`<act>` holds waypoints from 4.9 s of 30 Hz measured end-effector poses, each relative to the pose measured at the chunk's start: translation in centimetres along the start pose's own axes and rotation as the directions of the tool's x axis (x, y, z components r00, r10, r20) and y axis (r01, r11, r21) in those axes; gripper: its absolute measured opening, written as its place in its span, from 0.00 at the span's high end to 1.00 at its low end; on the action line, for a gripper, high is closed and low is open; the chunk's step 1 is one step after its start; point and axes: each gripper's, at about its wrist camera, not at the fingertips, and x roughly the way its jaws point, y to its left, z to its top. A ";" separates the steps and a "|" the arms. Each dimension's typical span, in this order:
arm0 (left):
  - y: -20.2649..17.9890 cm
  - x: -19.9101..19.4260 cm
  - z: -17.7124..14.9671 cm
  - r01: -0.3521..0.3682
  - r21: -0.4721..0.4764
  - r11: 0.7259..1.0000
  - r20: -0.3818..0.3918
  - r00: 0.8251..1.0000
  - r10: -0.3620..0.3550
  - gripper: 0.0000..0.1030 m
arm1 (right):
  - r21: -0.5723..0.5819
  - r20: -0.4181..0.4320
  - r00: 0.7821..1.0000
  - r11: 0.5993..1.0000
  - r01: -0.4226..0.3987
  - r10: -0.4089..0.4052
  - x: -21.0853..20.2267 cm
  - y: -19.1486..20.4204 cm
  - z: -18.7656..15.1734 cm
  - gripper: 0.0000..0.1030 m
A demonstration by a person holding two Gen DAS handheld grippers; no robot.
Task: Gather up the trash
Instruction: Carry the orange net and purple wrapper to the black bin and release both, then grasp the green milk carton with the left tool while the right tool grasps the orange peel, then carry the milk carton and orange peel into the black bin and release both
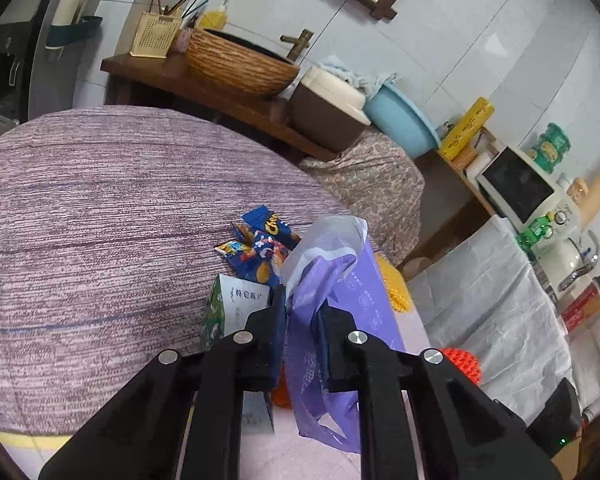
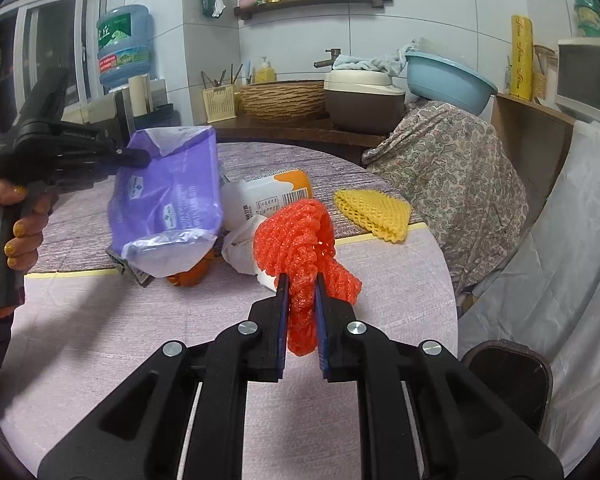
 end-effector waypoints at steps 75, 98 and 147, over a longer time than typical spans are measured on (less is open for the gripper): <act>-28.2 12.3 -18.0 0.193 0.560 0.806 -0.220 0.972 -0.081 0.11 | 0.488 -0.136 0.951 0.817 0.307 -0.277 -7.8 -19.9 -19.6 0.31; -3.0 4.3 -2.6 -0.317 0.352 0.881 -0.065 0.930 0.361 0.22 | 0.280 -0.038 0.996 0.955 0.094 -0.087 -5.5 -8.6 -9.4 0.31; 4.7 1.7 -0.3 -0.225 0.168 0.960 -0.069 0.969 0.239 0.50 | 0.052 -0.318 0.935 0.987 -0.149 0.158 12.4 10.8 1.0 0.71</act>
